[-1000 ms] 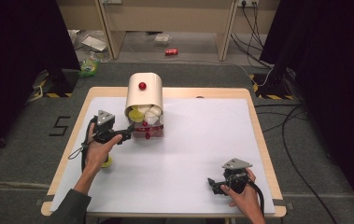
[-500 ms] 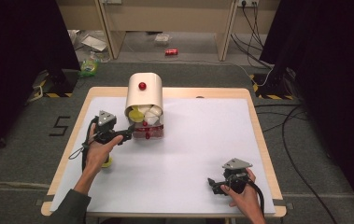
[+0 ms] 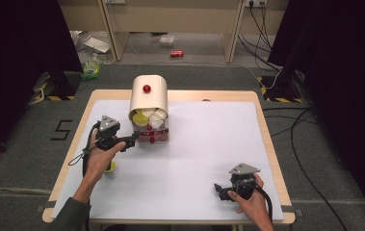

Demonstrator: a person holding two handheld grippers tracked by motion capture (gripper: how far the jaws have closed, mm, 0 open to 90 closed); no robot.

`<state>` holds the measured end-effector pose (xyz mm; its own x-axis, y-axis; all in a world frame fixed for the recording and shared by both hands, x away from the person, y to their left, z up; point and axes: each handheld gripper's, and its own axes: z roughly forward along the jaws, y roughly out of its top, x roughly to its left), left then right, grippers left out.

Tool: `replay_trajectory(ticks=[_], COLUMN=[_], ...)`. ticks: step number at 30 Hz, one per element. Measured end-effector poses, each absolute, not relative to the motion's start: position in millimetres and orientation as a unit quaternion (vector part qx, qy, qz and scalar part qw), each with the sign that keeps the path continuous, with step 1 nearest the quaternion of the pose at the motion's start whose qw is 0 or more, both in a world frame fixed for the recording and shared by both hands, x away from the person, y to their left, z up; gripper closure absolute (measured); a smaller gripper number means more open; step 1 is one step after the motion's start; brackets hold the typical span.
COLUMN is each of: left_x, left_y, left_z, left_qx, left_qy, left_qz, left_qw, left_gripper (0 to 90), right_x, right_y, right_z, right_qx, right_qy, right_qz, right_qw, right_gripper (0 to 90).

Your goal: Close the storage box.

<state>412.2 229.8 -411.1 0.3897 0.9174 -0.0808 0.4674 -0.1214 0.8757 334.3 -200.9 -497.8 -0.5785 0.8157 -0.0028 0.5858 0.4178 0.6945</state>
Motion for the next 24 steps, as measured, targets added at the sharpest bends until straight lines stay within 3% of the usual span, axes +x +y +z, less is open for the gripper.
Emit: replay_trajectory(ticks=[24], left_x=[400], left_y=[234], left_z=[-408], left_qx=[0.712], left_qy=[0.479], left_qz=[0.246], left_qw=[0.451], left_gripper=[15.9], right_x=[334], right_y=[-201], right_z=[-498], right_qx=[0.426], right_qy=[0.824], right_qz=[0.333], right_qw=[0.173], right_gripper=[1.1])
